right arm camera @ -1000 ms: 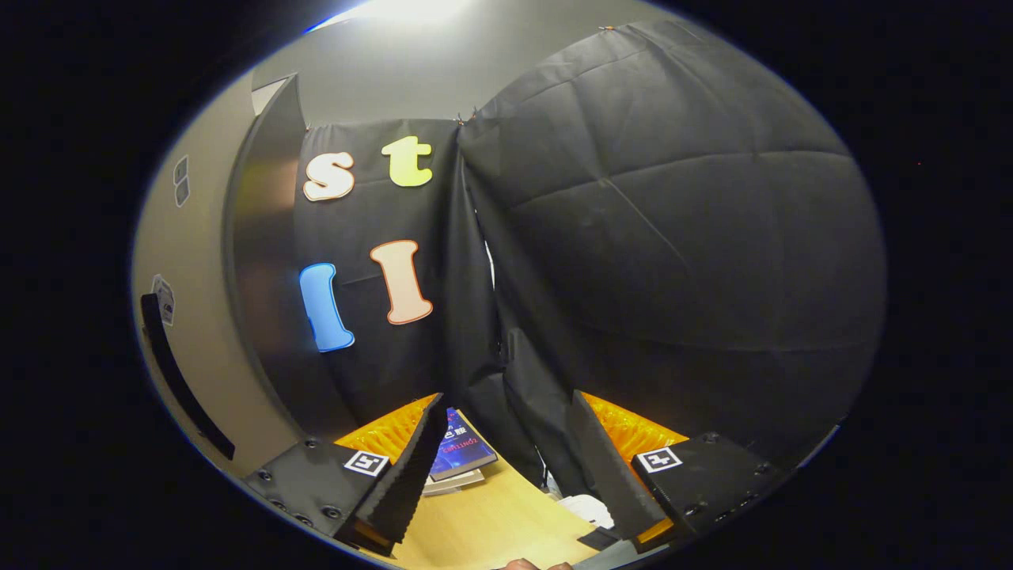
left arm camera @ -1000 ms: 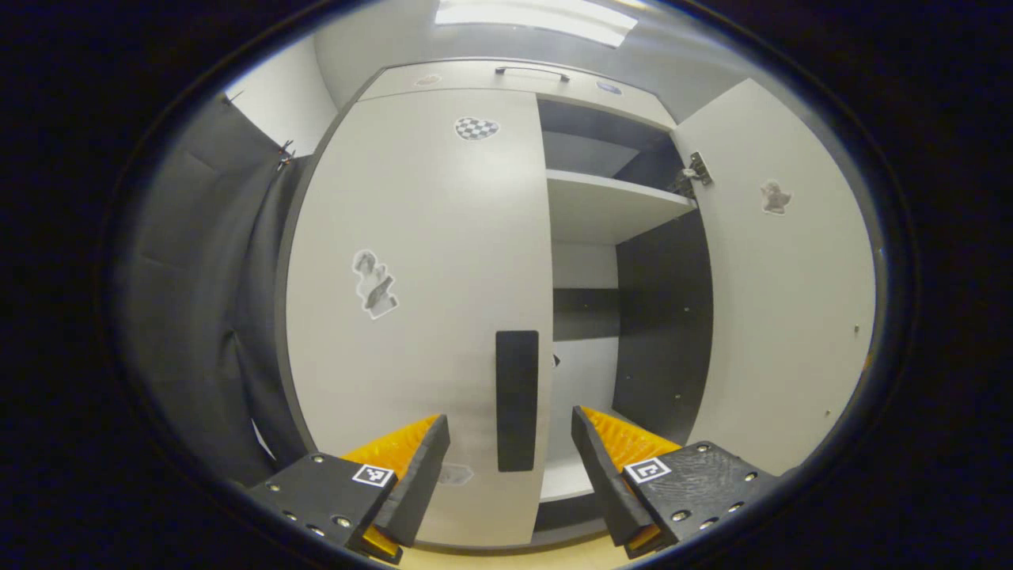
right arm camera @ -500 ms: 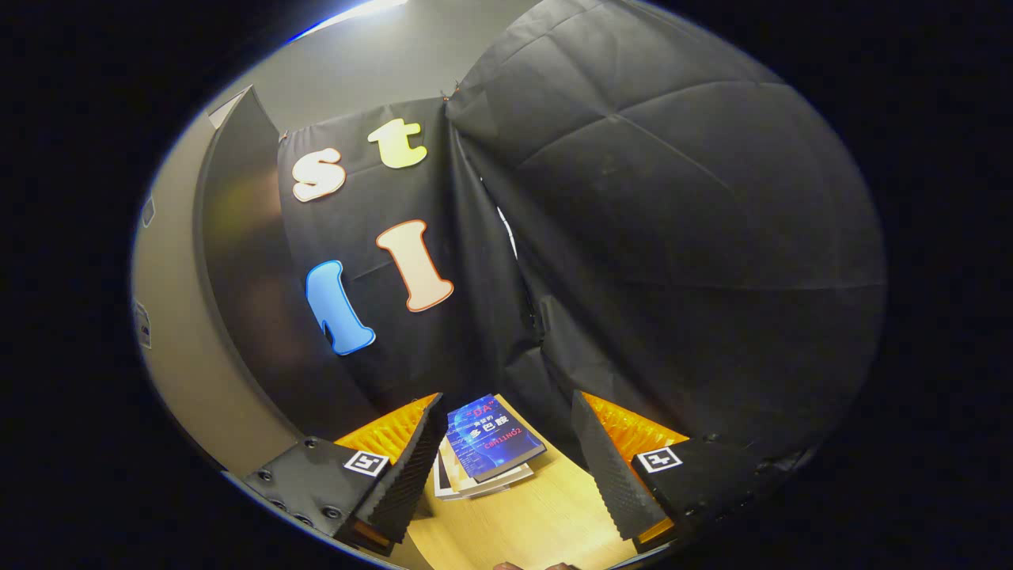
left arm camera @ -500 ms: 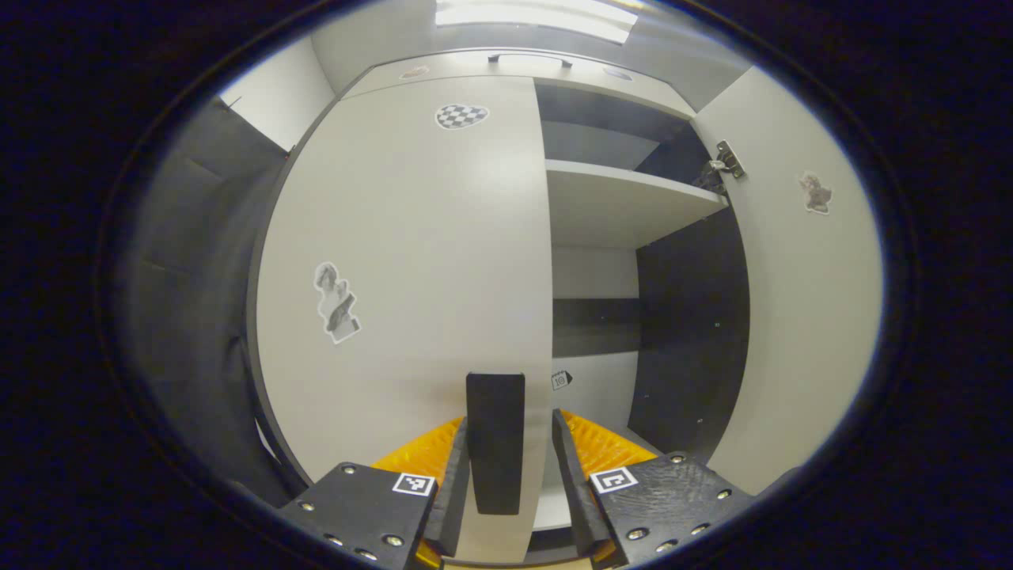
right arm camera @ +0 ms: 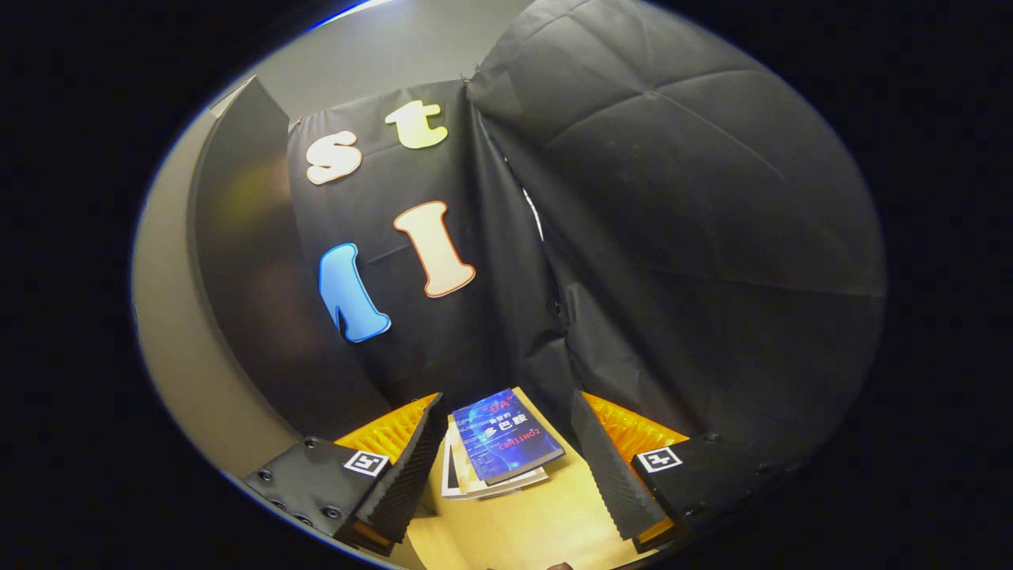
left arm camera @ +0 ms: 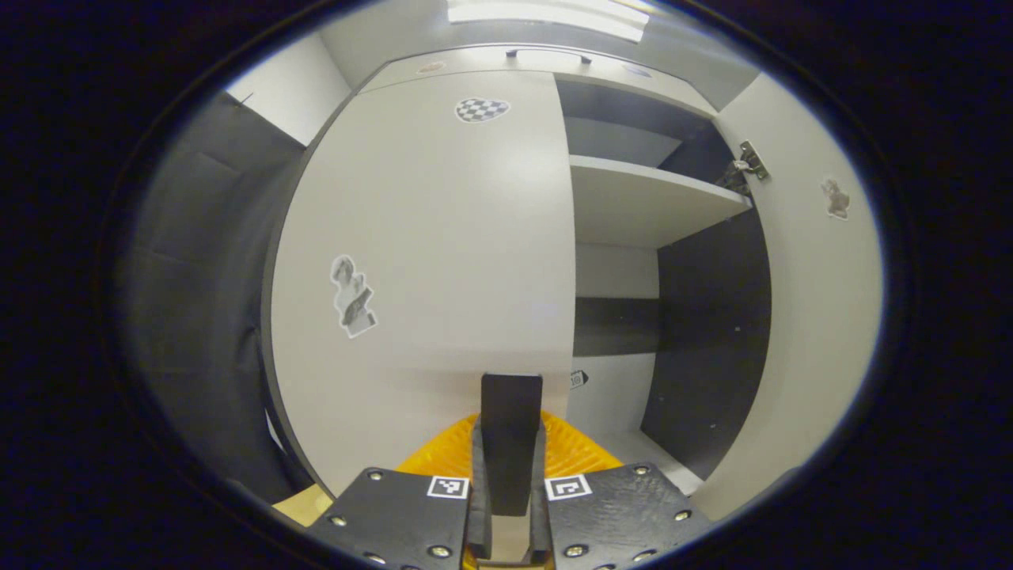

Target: Open the right door of the double-door shoe cabinet with the right hand, and open the left door with the left hand.

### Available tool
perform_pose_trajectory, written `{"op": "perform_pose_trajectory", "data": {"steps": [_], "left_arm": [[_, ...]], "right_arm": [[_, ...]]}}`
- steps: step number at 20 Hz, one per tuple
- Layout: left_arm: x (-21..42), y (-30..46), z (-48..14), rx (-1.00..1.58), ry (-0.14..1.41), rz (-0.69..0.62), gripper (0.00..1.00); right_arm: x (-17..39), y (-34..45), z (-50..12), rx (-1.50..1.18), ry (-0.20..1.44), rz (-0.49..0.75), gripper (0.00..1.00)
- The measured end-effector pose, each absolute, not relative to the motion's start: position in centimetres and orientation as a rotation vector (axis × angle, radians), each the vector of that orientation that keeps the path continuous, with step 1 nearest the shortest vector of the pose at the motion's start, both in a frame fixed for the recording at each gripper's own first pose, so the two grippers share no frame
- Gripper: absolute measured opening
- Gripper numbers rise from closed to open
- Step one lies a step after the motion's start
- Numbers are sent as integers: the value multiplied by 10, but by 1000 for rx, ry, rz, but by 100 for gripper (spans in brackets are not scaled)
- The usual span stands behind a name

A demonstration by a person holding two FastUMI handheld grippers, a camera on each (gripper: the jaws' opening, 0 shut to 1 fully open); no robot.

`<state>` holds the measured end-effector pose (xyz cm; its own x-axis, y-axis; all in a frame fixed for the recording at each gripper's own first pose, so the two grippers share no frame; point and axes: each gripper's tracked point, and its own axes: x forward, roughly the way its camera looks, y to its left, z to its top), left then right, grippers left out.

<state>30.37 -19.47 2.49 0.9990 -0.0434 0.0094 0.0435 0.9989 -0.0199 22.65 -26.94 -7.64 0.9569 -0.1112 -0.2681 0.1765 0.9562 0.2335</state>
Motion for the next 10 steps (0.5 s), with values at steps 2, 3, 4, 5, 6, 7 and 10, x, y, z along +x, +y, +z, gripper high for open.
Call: {"op": "perform_pose_trajectory", "data": {"steps": [2,3,4,5,6,7,10], "left_arm": [[301,-194,23,-16,-13,-45,6],[303,-195,24,-11,-12,-52,6],[303,-195,22,-21,-12,-53,7],[303,-195,22,-18,-12,-52,6],[303,-195,23,-13,-15,-53,6],[303,-195,22,-16,-15,-52,6],[302,-194,23,-23,-24,-49,6]], "right_arm": [[228,-268,-81,236,261,-140,98],[227,-267,-84,227,268,-137,98],[227,-264,-87,224,275,-132,98],[226,-261,-89,223,280,-126,98],[226,-259,-90,224,284,-120,98],[225,-256,-91,227,286,-117,98],[222,-245,-87,225,282,-95,98]]}}
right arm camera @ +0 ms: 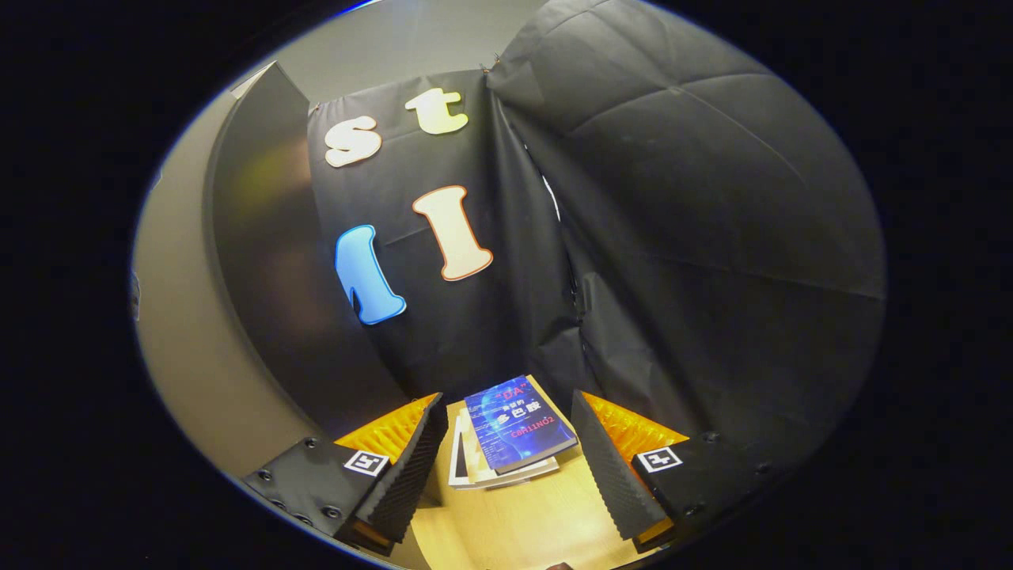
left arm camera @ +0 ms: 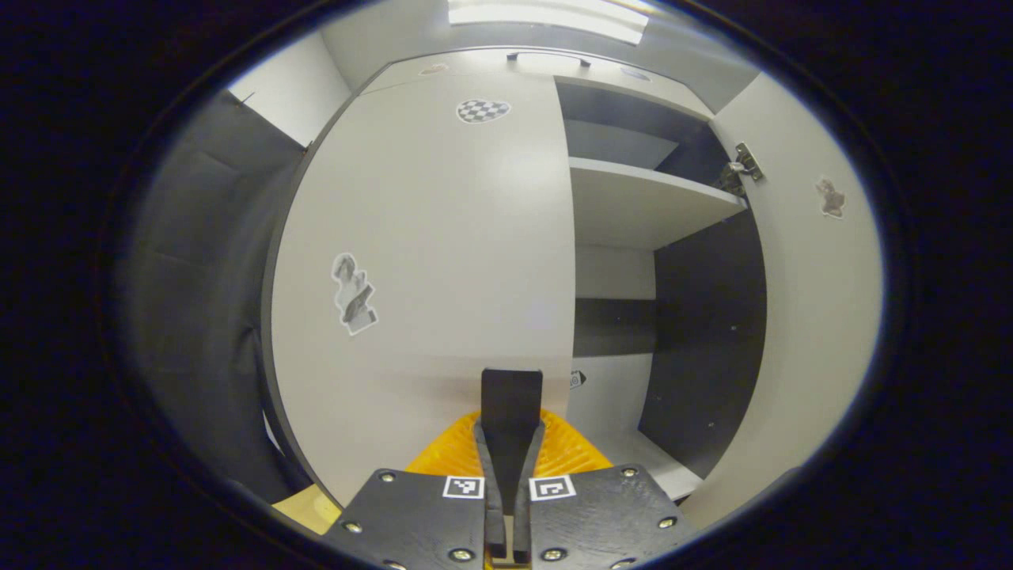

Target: Open the right door of the double-door shoe cabinet with the right hand, and open the left door with the left hand.

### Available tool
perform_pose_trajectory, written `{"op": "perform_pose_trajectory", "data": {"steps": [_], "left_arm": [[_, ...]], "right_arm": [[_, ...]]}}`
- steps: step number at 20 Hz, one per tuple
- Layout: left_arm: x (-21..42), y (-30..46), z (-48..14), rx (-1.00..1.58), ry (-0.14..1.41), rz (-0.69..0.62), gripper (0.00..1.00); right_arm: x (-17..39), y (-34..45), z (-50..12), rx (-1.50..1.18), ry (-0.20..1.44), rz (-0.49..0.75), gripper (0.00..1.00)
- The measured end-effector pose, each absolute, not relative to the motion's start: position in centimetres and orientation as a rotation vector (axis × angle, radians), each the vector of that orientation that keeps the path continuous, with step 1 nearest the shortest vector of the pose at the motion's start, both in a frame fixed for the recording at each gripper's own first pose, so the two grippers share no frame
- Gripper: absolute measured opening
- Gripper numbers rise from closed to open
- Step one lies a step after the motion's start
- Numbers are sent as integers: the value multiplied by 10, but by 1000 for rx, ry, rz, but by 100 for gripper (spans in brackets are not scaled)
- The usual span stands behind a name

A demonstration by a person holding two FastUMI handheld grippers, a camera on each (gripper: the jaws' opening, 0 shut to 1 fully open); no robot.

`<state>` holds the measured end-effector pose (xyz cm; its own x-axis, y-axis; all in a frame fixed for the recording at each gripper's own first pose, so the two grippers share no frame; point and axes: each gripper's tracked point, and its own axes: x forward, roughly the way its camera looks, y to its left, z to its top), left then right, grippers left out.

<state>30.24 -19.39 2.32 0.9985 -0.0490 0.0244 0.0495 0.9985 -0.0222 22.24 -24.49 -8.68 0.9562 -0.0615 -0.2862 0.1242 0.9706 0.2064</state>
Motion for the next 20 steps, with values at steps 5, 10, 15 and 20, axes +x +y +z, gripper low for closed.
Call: {"op": "perform_pose_trajectory", "data": {"steps": [5,10,15,20], "left_arm": [[301,-196,24,-28,-34,-89,7],[295,-200,31,-29,-23,-144,6],[281,-199,30,-34,-18,-195,6],[265,-190,29,-36,-10,-228,6]], "right_arm": [[203,-238,-66,184,238,-121,100],[166,-231,-63,210,225,-181,92],[123,-220,-66,196,226,-232,92],[77,-205,-66,194,224,-265,92]]}}
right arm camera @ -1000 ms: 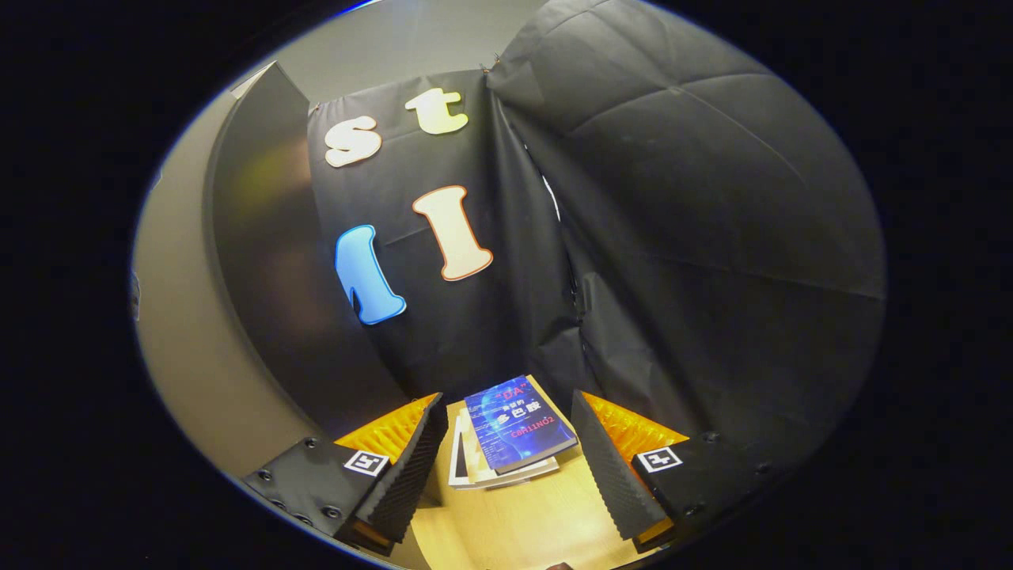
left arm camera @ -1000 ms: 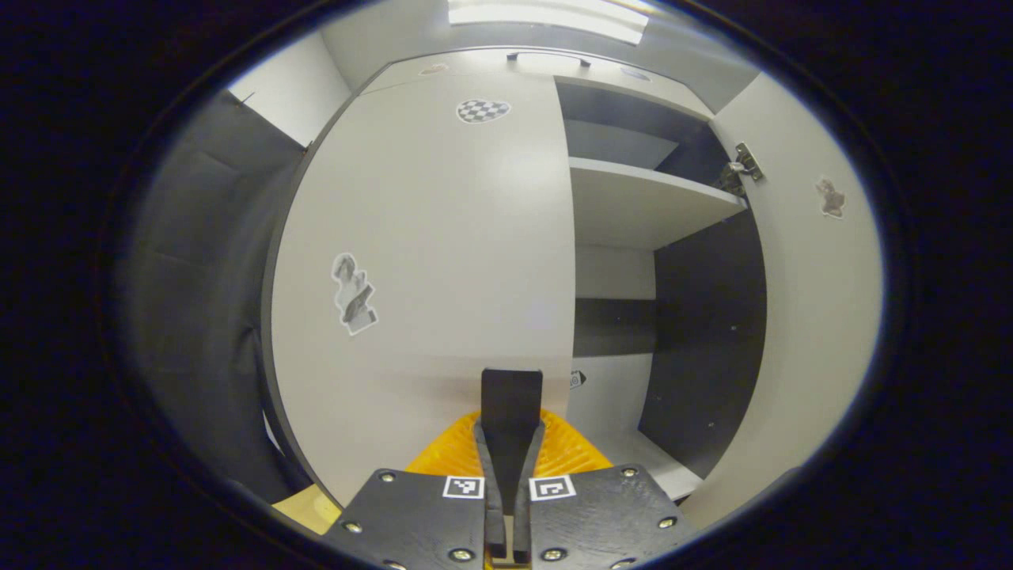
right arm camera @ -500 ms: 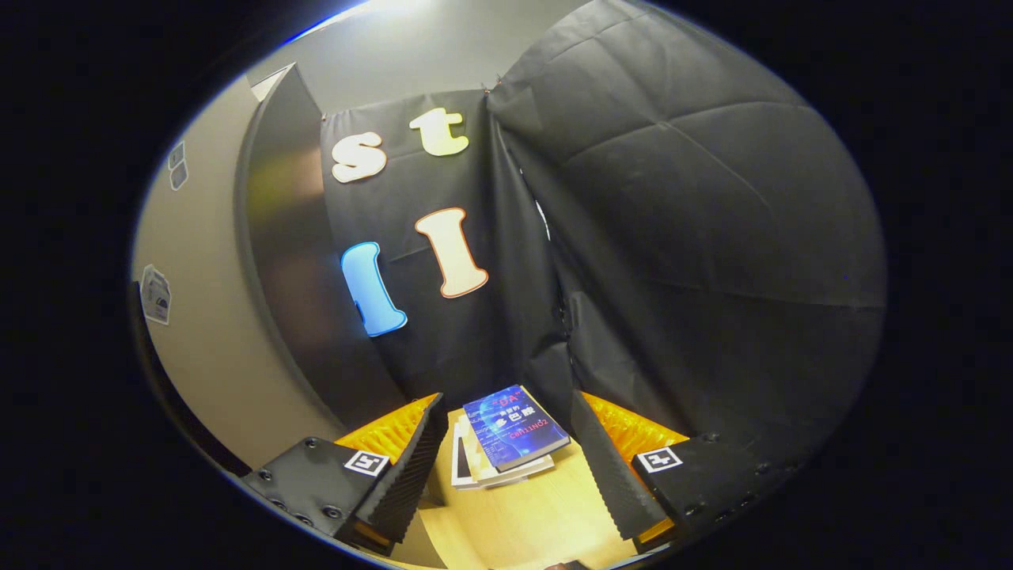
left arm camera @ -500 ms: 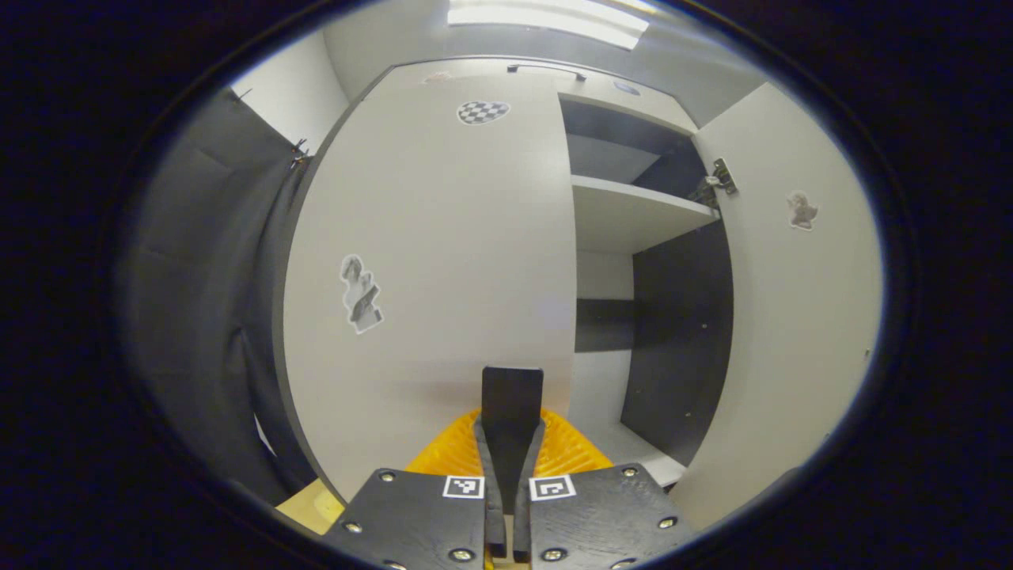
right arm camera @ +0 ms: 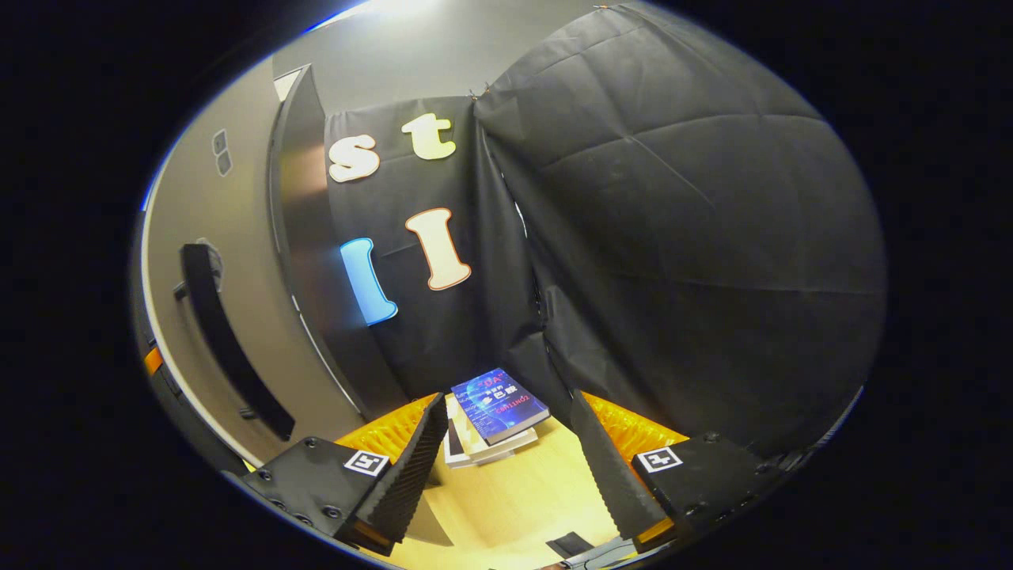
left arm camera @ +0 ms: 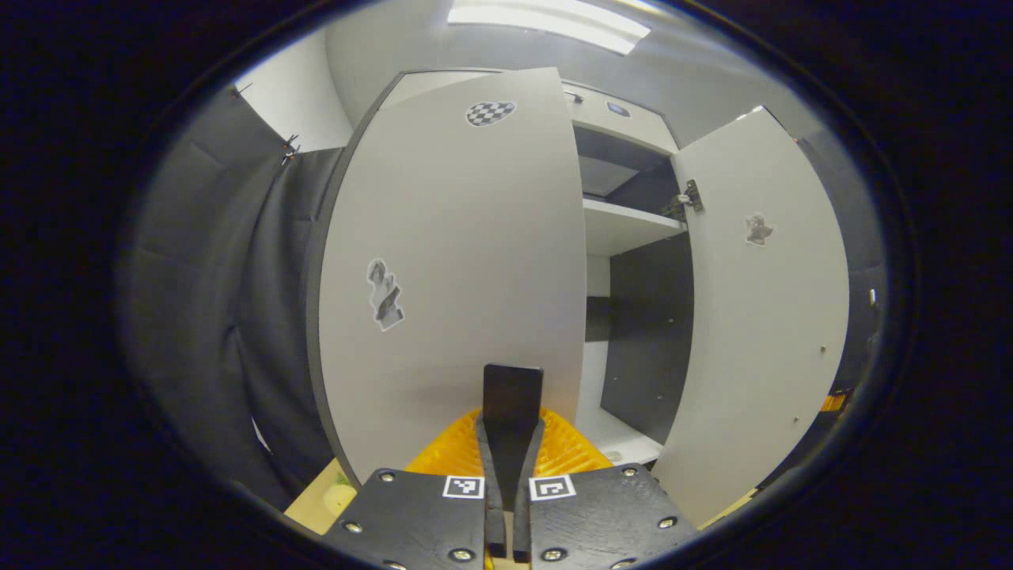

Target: Open the right door of the double-door shoe cabinet with the right hand, and open the left door with the left hand.

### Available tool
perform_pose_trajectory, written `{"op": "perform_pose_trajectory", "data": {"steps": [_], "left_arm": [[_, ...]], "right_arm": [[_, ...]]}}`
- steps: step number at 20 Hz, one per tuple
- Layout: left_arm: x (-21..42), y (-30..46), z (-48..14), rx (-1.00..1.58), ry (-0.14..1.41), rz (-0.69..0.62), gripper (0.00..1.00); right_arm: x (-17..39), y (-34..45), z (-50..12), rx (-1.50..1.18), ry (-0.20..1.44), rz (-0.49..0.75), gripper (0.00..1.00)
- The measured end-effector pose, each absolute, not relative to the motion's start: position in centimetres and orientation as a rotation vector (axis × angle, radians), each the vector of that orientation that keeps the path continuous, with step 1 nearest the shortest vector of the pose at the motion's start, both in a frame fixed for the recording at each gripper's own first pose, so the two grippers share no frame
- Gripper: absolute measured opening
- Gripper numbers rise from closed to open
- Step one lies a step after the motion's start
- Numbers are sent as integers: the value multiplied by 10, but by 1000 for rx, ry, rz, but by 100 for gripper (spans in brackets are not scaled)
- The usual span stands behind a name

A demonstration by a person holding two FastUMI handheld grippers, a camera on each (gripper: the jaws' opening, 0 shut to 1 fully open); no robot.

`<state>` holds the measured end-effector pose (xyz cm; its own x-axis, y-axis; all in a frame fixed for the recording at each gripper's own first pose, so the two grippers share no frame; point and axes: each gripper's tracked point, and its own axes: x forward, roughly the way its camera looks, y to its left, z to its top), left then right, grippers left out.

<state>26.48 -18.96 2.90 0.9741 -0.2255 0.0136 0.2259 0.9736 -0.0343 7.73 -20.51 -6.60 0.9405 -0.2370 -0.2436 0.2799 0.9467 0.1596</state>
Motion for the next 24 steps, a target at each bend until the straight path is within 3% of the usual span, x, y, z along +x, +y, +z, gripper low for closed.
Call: {"op": "perform_pose_trajectory", "data": {"steps": [3,4,5,6,13,24], "left_arm": [[248,-176,31,-27,-15,-249,6],[241,-171,31,-29,-18,-258,6],[233,-164,32,-35,-19,-265,6],[228,-160,32,-40,-21,-270,6],[202,-128,33,-32,-37,-274,6],[179,-74,33,-30,-30,-215,5]], "right_arm": [[49,-204,-69,156,223,-300,92],[40,-201,-70,143,220,-308,98],[32,-197,-71,134,220,-312,98],[25,-193,-74,131,225,-313,92],[-21,-171,-73,111,229,-318,92],[-36,-143,-73,137,224,-297,92]]}}
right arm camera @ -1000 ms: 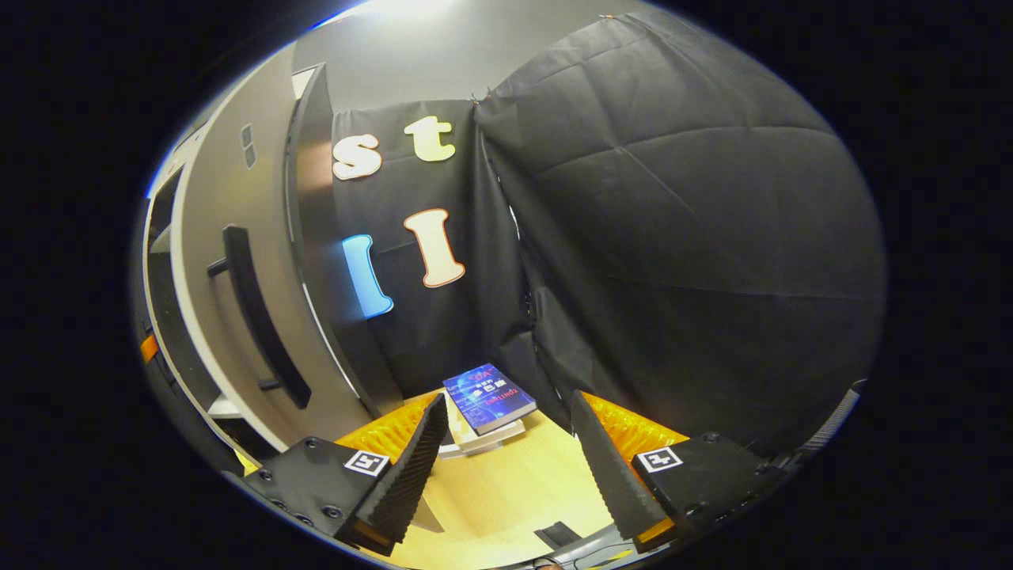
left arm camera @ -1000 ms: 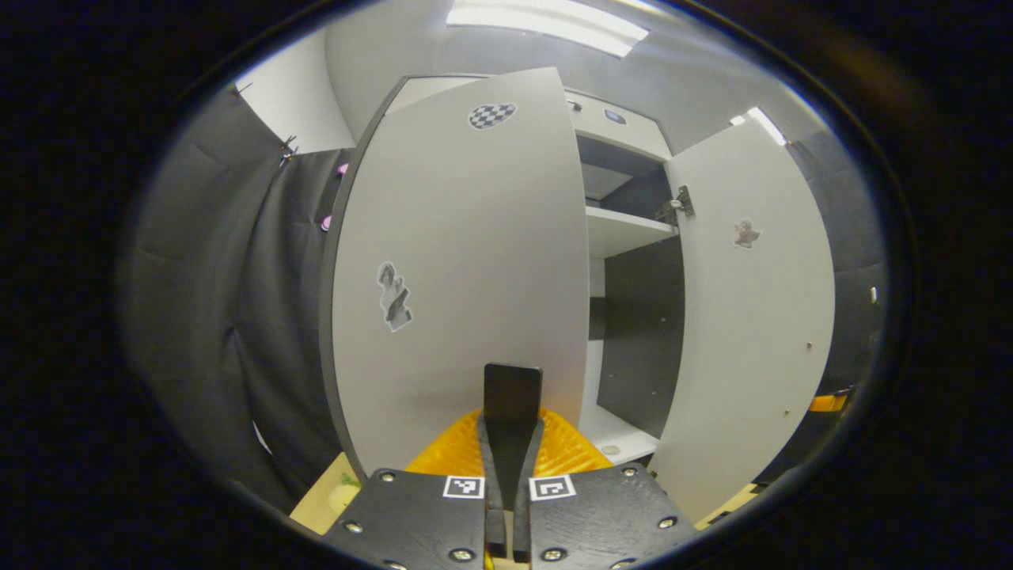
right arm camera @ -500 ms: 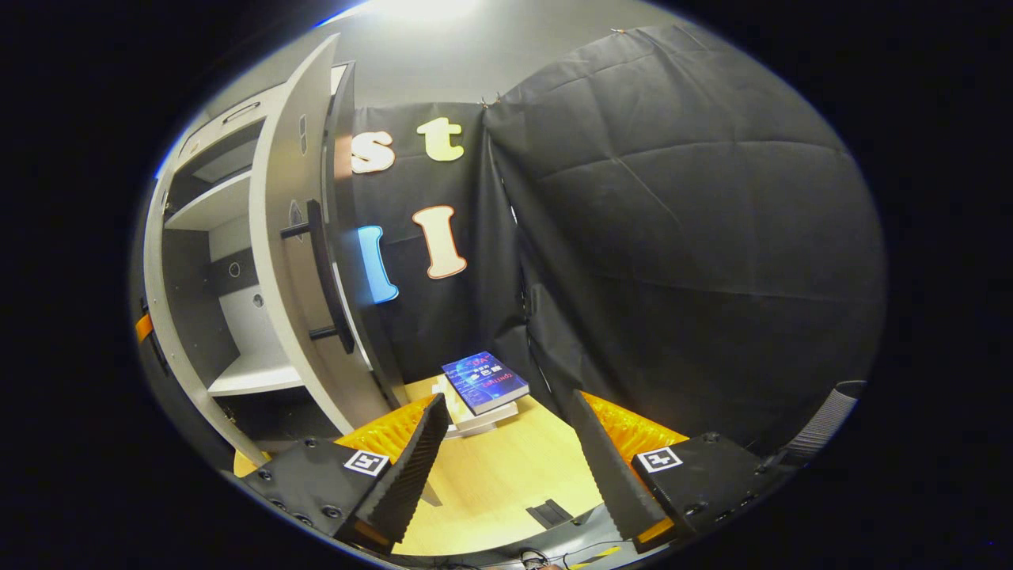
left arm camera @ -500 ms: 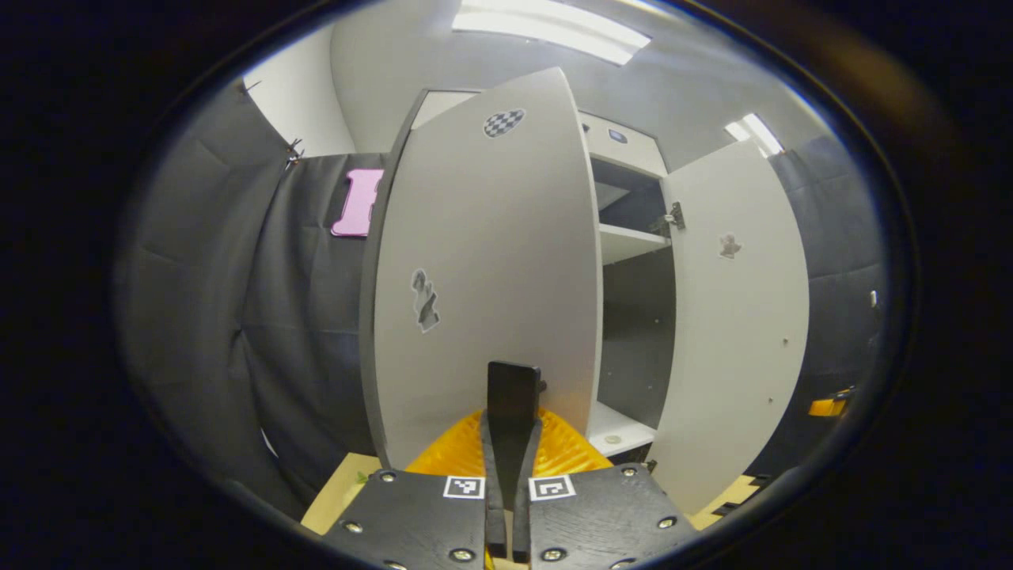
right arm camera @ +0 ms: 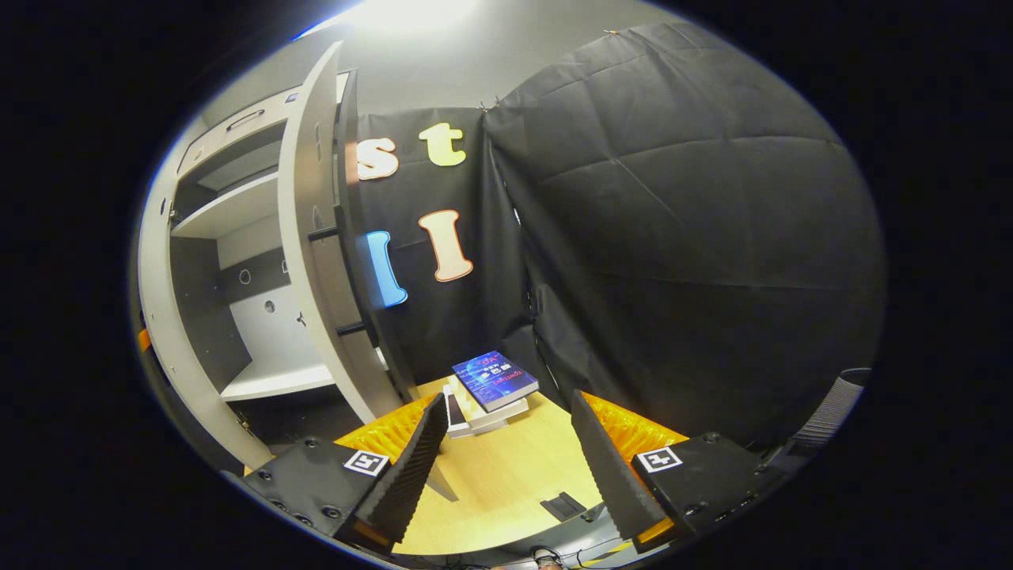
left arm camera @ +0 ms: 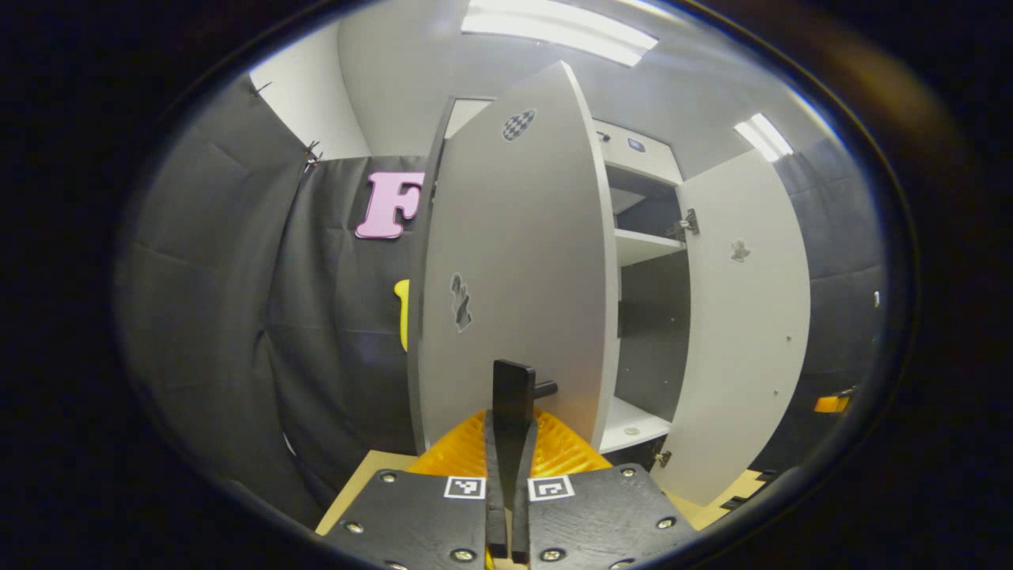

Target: Open the right door of the double-door shoe cabinet with the right hand, and open the left door with the left hand.

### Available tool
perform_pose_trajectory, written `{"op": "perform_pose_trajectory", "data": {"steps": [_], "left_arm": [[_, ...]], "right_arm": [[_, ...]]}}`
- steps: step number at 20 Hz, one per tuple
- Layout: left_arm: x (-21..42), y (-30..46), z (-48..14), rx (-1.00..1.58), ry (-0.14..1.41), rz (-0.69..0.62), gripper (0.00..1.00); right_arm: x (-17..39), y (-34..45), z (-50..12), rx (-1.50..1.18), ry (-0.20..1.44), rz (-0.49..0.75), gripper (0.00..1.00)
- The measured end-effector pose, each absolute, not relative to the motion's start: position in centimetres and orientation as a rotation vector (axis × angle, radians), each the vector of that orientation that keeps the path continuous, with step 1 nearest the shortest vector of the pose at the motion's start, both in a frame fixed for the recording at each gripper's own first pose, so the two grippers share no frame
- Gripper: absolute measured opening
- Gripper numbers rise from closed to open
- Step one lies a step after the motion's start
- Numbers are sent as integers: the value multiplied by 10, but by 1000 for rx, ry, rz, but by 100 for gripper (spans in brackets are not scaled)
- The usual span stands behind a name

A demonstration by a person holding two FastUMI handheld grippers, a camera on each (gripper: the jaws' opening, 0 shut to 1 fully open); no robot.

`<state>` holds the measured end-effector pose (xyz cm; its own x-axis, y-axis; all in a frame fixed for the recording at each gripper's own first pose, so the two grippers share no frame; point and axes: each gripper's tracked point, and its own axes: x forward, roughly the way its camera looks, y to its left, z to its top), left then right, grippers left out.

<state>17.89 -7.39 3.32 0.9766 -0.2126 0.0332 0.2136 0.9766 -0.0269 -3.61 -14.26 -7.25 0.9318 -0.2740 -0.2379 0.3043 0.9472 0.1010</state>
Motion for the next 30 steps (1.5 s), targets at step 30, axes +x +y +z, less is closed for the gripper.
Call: {"op": "perform_pose_trajectory", "data": {"steps": [30], "left_arm": [[166,41,29,37,-36,-83,1]], "right_arm": [[-64,-104,-65,142,207,-257,98]]}}
